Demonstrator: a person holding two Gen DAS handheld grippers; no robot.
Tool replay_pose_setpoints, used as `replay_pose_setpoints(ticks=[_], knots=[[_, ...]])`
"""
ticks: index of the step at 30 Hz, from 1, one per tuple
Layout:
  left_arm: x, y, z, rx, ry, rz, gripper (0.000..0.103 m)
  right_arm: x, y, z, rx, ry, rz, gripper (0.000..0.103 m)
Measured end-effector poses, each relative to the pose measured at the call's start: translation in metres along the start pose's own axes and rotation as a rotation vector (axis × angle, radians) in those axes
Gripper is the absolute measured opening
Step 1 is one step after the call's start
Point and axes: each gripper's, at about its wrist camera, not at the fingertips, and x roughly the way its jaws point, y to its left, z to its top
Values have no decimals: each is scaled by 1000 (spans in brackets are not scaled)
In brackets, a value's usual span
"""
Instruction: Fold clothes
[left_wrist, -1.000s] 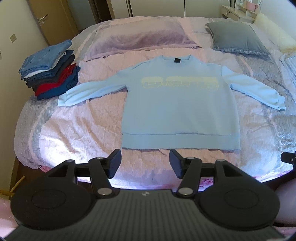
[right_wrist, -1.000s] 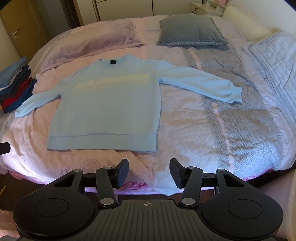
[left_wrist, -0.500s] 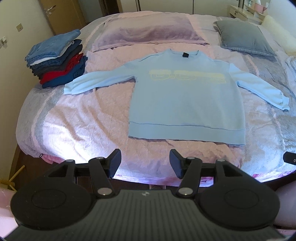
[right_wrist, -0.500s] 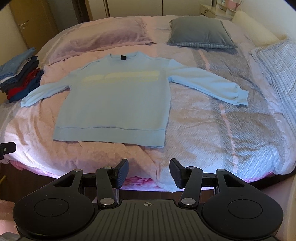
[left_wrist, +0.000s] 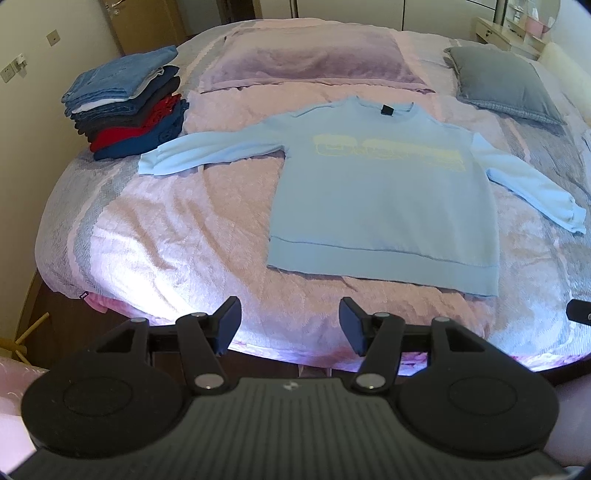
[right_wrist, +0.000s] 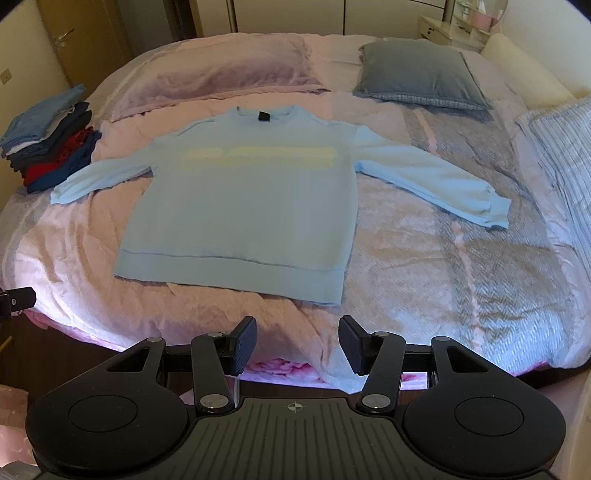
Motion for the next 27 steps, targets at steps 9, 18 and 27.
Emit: replay_pose_setpoints(ticks=[9, 18, 27], knots=[[34, 8, 37, -24, 6, -15, 56, 28, 6, 32, -2, 15, -10, 53], [106, 71, 128, -258, -40, -87, 57, 61, -12, 115, 167, -96, 22, 53], [208, 200, 195, -657, -33, -37, 60, 102, -68, 197, 575, -353, 115, 53]])
